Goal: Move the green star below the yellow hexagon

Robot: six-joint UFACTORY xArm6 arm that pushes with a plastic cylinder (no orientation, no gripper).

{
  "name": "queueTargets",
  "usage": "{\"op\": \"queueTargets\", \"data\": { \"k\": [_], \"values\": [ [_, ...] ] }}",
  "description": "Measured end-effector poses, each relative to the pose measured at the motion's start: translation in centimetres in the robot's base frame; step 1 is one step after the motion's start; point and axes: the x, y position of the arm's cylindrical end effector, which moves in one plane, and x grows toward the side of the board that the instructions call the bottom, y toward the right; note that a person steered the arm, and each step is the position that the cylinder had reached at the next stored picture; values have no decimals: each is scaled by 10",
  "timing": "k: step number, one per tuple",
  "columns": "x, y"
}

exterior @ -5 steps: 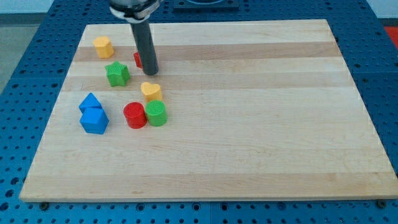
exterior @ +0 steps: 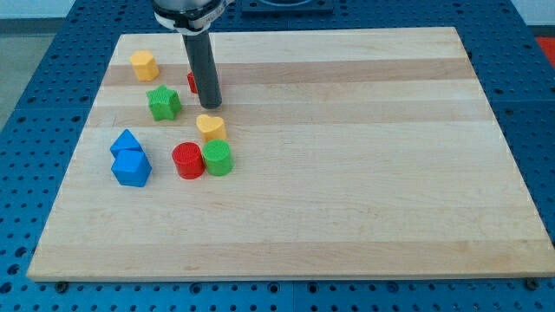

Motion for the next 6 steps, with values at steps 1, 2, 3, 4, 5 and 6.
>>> {"op": "queueTargets", "data": {
  "k": [1, 2, 3, 4, 5, 6],
  "values": [
    [20, -12],
    [34, -26],
    [41, -32],
    [42, -34],
    [42, -38],
    [42, -39]
  ]
}}
